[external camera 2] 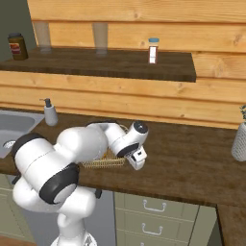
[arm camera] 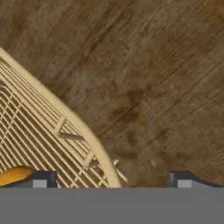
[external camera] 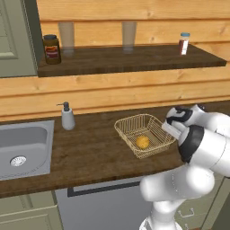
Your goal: Open the cabinet, pick up the bread from the cabinet and place it in the basket. Then move the basket to the dining counter.
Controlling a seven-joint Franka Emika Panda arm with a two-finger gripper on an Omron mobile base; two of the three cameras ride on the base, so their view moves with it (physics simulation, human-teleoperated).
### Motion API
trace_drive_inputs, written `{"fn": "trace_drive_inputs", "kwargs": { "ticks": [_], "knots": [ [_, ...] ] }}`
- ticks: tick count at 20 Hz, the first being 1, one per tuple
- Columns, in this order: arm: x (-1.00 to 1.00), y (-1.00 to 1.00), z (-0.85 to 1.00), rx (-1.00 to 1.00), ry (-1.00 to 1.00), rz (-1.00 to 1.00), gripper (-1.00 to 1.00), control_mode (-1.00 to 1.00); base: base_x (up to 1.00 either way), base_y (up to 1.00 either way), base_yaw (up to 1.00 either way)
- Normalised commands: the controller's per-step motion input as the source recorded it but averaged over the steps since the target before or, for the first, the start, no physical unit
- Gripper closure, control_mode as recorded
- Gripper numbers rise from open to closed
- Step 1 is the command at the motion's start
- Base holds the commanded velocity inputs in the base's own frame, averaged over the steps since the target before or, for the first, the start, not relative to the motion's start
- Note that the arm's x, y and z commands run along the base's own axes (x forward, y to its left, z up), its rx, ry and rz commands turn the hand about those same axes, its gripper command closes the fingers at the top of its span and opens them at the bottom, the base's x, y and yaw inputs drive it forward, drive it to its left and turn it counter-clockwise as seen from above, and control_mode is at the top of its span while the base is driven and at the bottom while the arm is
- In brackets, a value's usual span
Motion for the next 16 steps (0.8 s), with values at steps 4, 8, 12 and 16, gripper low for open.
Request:
{"fn": "trace_drive_inputs", "kwargs": {
  "ticks": [4,8,12,16],
  "knots": [
    [0.11,0.0,-0.33,-0.02,0.0,0.0,-1.0,-1.0,0.0,0.0,0.0],
    [0.06,0.08,-0.12,0.0,0.0,0.0,-1.0,-1.0,0.0,0.0,0.0],
    [0.01,0.22,-0.06,0.0,0.0,0.0,1.0,-1.0,0.0,0.0,0.0],
    [0.0,0.28,-0.05,0.0,0.0,0.0,1.0,-1.0,0.0,0.0,0.0]
  ]
}}
